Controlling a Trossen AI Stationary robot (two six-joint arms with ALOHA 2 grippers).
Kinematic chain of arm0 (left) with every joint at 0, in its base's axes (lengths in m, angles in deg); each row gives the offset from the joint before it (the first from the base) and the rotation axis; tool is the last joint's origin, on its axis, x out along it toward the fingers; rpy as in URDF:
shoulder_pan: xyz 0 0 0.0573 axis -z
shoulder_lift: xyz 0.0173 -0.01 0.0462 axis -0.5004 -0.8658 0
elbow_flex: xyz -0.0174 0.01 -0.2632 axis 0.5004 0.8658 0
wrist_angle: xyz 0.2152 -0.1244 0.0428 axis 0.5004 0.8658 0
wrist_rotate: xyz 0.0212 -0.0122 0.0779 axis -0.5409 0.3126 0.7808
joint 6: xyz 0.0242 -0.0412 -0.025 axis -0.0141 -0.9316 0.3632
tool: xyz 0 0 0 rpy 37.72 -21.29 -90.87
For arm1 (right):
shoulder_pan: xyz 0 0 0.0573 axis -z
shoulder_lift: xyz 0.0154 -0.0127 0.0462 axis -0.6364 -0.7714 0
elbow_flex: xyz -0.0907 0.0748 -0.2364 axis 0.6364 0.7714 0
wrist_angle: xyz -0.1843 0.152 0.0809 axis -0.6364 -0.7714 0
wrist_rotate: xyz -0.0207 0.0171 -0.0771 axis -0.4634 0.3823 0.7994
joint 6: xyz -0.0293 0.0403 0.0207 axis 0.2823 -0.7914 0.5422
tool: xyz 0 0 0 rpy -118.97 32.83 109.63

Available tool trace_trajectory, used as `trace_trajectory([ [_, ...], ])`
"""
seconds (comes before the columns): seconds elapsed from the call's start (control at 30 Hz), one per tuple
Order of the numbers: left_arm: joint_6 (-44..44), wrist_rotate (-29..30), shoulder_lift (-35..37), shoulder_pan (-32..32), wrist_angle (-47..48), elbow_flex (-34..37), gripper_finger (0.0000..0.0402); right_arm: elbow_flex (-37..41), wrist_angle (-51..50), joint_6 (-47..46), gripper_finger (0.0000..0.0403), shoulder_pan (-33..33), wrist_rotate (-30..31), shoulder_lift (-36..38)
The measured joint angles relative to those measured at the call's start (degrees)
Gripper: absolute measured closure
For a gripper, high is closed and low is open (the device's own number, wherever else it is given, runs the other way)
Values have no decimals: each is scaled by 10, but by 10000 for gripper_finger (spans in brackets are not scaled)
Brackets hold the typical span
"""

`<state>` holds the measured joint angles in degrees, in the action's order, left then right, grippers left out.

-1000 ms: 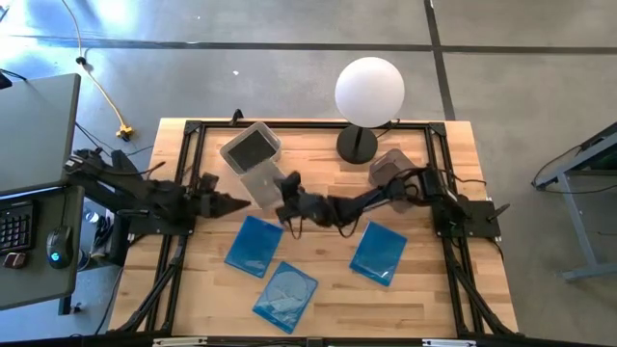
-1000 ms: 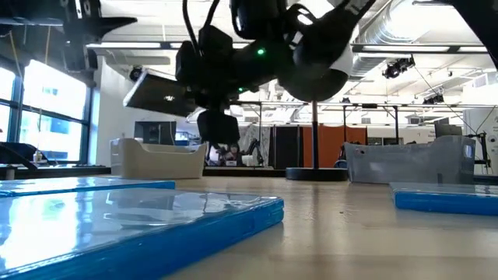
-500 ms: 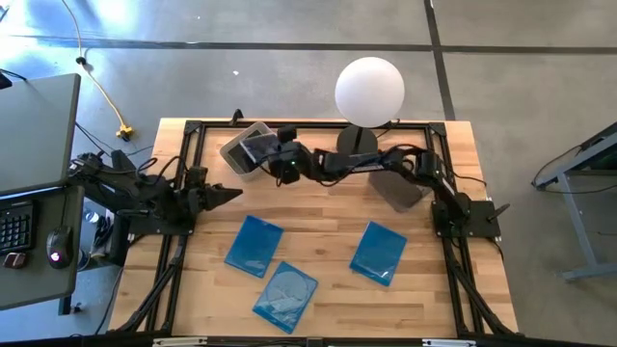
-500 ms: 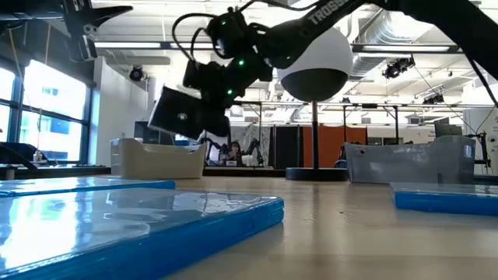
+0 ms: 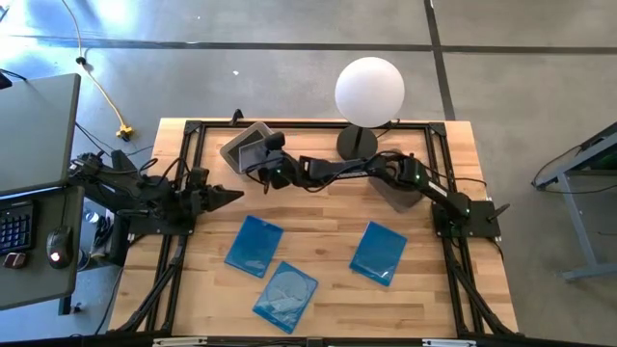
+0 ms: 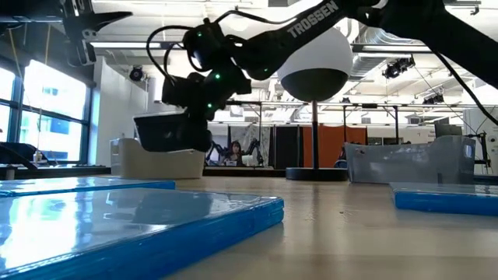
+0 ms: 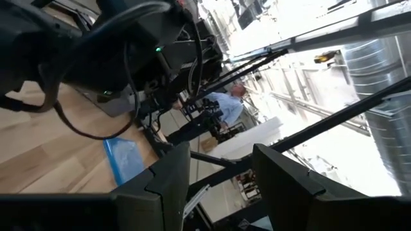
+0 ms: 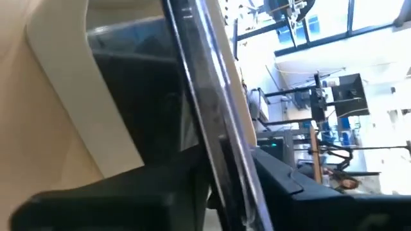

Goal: Pick & place jewel cases by type
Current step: Put the black CD case into the white bin

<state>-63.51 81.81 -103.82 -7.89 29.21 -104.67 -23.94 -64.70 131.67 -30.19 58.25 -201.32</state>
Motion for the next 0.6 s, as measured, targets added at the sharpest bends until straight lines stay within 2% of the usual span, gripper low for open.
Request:
trace_trajectory([
  [0.17, -6, -12, 0, 0, 1, 0, 234, -4, 2, -2, 262, 8, -17, 0],
  [0.37, -10, -12, 0, 0, 2, 0, 234, -3, 26, -71, 233, 11, -219, 0],
  [0.43, -10, -12, 0, 0, 3, 0, 234, -3, 47, -72, 234, 5, -226, 0],
  [0.6, -10, -10, 0, 0, 3, 0, 234, -3, 94, -64, 249, 5, -196, 0],
])
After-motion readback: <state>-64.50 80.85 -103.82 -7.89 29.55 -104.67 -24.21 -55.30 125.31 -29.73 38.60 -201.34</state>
